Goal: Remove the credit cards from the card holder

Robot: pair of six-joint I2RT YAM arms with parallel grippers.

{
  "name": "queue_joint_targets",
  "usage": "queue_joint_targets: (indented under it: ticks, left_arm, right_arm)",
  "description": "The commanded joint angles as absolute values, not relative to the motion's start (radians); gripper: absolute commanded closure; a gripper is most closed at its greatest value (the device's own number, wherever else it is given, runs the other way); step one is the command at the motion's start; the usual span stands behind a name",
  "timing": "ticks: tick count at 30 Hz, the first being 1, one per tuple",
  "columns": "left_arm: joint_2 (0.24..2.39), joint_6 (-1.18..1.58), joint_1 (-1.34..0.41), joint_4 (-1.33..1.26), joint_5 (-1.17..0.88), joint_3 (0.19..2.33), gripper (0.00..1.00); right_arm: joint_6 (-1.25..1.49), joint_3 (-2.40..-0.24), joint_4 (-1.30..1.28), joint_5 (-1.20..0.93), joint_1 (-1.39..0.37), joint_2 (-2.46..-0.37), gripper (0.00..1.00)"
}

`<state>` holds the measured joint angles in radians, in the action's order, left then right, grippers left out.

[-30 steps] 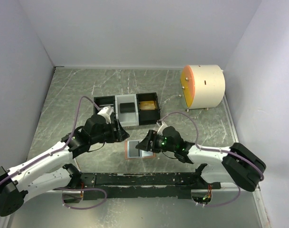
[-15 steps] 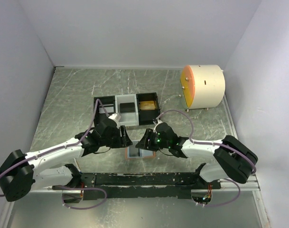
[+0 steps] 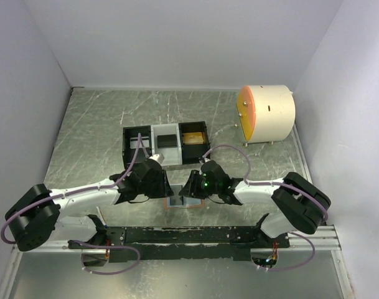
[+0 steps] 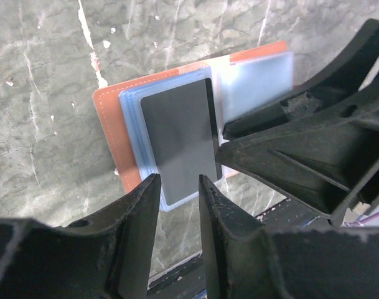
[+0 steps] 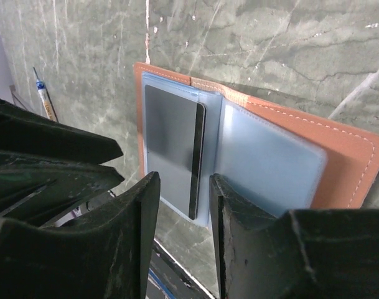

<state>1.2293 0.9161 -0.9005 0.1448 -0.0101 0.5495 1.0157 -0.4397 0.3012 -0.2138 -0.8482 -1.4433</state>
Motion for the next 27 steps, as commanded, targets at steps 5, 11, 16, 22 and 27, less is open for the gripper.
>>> queue_joint_targets:
  ticks: [5,11,16,22,27]
  left_arm:
    - [1.286,0.921,-0.929,0.04,0.056,0.597,0.62]
    - [1.365,0.93,-0.939,0.132,0.101,0.639,0.66]
    - [1.371,0.926,-0.946,0.184,0.136,0.635,0.65]
    - [1.372,0.935,-0.948,0.133,0.102,0.603,0.66]
    - [1.395,0.94,-0.961,0.144,0.111,0.611,0.74]
  right_arm:
    - [1.007,-0.479,0.265,-0.176,-0.834,-1.477,0.7]
    - [1.028,-0.457,0.29,-0.175,-0.83,-1.487,0.73]
    - [1.03,-0.452,0.301,-0.184,-0.829,-1.503,0.75]
    - [1.052,-0.434,0.343,-0.191,-0.826,-1.511,0.79]
    - [1.058,-0.436,0.35,-0.204,-0.824,-1.515,0.83]
